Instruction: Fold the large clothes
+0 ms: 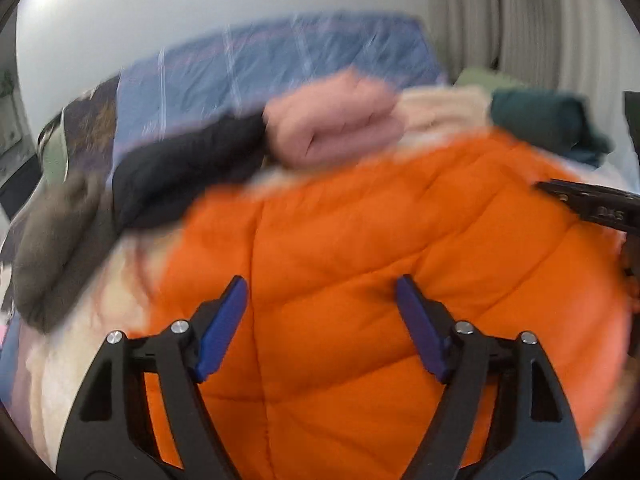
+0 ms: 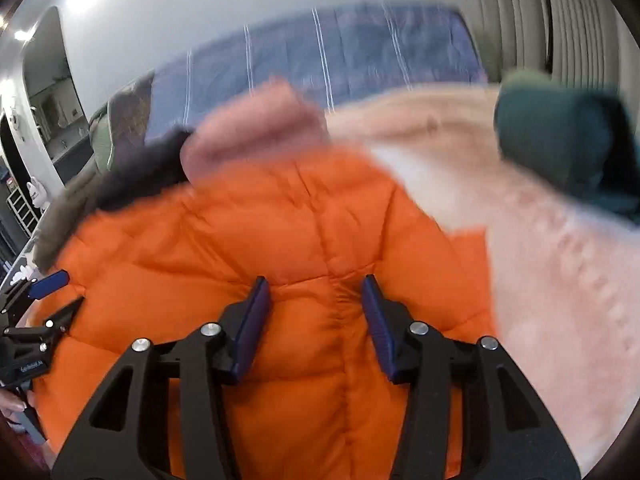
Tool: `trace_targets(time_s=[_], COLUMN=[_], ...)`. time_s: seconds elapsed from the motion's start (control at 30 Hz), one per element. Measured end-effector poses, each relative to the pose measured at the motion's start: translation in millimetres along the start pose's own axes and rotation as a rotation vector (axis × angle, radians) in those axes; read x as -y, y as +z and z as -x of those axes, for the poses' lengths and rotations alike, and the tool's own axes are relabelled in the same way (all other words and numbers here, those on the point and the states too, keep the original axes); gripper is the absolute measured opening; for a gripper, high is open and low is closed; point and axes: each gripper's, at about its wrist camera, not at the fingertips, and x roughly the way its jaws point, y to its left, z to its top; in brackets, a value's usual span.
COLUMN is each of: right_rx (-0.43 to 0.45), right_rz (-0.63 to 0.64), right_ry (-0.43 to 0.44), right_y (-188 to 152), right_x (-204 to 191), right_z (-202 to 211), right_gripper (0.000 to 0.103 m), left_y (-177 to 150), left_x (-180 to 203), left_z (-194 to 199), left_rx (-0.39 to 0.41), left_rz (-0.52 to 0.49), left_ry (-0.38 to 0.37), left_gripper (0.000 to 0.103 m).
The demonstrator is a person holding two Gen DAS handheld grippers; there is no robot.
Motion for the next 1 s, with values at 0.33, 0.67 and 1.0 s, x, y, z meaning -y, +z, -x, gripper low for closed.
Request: trace_targets(time_s=[0.33, 0.67, 1.0], right_rx=[0.006, 0.036, 0.046], right_rz=[0.085, 0.031, 0.037], right_ry=[-0.08, -0.065, -0.049], right_y=[-9, 0, 59], right_x=[-12, -10, -50], right_z=[-12, 8, -17], right_gripper=[0.052, 0.053, 0.064], left_y=[-15, 6, 77], left_x=[-16, -26, 0], left_z=[-17, 12, -17], left_rx=[-0.034, 0.009, 0.022], left_rz=[0.108, 0.186, 0.111], left_ry=[-0.075, -0.089, -0.014], left_gripper=[0.083, 0.082, 0.088])
